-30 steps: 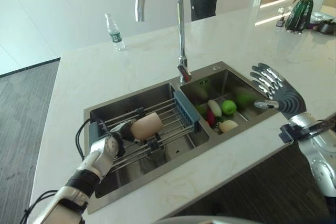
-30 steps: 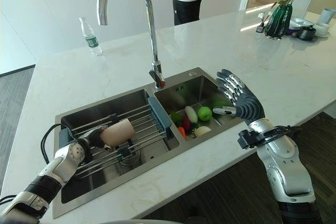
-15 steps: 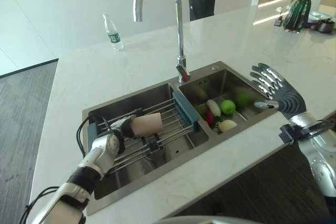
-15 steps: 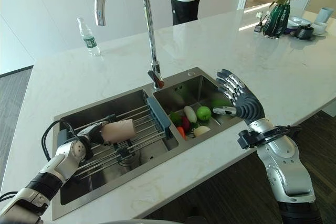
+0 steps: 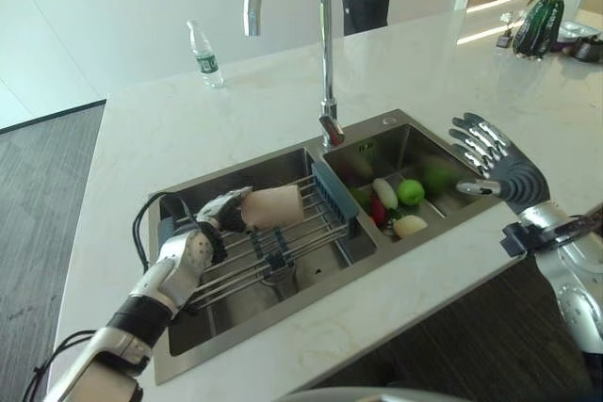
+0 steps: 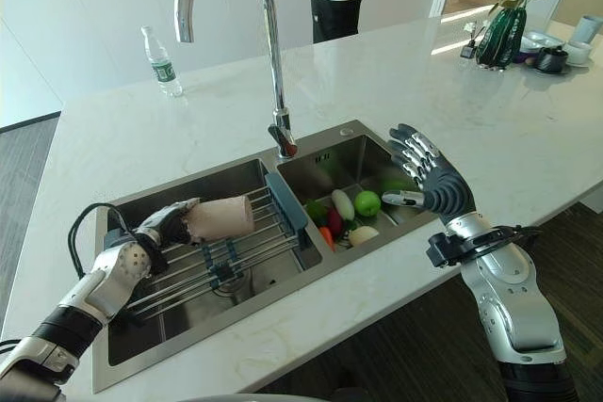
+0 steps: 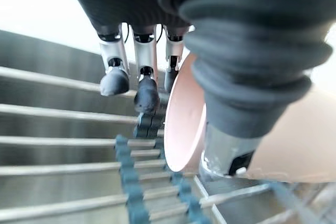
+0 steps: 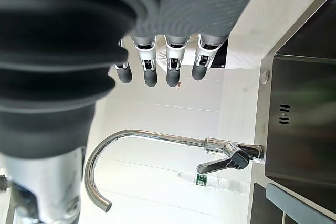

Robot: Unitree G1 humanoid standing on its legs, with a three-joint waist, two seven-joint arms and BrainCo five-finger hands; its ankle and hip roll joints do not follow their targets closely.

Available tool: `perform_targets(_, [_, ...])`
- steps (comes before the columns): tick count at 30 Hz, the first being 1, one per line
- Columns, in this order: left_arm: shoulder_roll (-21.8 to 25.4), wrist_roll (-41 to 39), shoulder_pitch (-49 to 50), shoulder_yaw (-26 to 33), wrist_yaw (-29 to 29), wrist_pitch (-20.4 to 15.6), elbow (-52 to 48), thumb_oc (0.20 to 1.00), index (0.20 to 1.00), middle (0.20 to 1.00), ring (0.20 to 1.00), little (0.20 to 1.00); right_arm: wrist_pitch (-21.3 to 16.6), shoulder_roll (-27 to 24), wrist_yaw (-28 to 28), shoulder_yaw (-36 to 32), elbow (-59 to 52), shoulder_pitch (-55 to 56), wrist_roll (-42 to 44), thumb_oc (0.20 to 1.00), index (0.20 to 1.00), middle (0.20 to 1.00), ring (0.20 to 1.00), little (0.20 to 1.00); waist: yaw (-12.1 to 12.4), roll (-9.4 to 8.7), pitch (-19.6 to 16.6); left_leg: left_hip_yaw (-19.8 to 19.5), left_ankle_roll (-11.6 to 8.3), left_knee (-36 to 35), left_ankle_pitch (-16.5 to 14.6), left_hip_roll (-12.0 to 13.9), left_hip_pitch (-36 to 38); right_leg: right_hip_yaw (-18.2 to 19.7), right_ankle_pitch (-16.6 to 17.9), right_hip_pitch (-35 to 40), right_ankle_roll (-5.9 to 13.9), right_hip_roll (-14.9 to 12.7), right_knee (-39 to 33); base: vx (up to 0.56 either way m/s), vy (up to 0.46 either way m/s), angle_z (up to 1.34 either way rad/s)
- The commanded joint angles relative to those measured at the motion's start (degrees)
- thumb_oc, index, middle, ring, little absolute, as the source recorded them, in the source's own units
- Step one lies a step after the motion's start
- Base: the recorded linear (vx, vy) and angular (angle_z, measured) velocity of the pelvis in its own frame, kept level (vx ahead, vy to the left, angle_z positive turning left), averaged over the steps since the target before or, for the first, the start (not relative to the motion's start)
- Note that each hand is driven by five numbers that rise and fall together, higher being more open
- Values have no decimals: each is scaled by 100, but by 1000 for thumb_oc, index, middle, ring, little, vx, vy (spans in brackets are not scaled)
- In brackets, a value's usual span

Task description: Place the dishes in the dishwasher.

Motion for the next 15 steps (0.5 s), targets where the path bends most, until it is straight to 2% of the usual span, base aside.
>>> perform_targets(1, [558,-595,-442,440,464,-404,-259,200,200,200,200,200,-421,-8,-109,-445,-240,-200,-13,1000,1000,1000,1000,1000,79,19,53,-247,-64,22,-194,373,44,-252,-629,538,394,-305,35,-19,-24,5])
perform_targets(3, [563,-789,-378,609,538,-512,-409,200,200,200,200,200,-430,33,-135,-442,-241,-195,-57,1000,1000,1000,1000,1000,105,16,49,-269,-64,22,-198,366,40,-264,-632,542,391,-309,35,-13,-31,8])
perform_targets(10, [273,-2150,289,1922,686,-1023,-1855,200,200,200,200,200,-411,316,-228,-589,-423,-47,-205,1000,1000,1000,1000,1000,339,-29,31,-414,-81,22,-192,374,27,-347,-669,571,323,-269,35,-21,-117,7])
perform_targets(14, [-222,-3212,851,2553,693,-1449,-2806,200,200,200,200,200,-490,472,-263,-731,-595,56,-259,1000,1000,1000,1000,1000,526,-74,73,-578,-148,22,-76,455,-26,-342,-721,581,164,-75,35,-41,-284,12])
perform_targets(15, [-510,-3401,1153,2703,595,-1621,-3172,200,200,200,200,200,-508,477,-279,-832,-719,194,-177,1000,1000,1000,1000,1000,634,-95,119,-773,-239,22,144,545,-140,-309,-769,607,60,66,35,-83,-388,23])
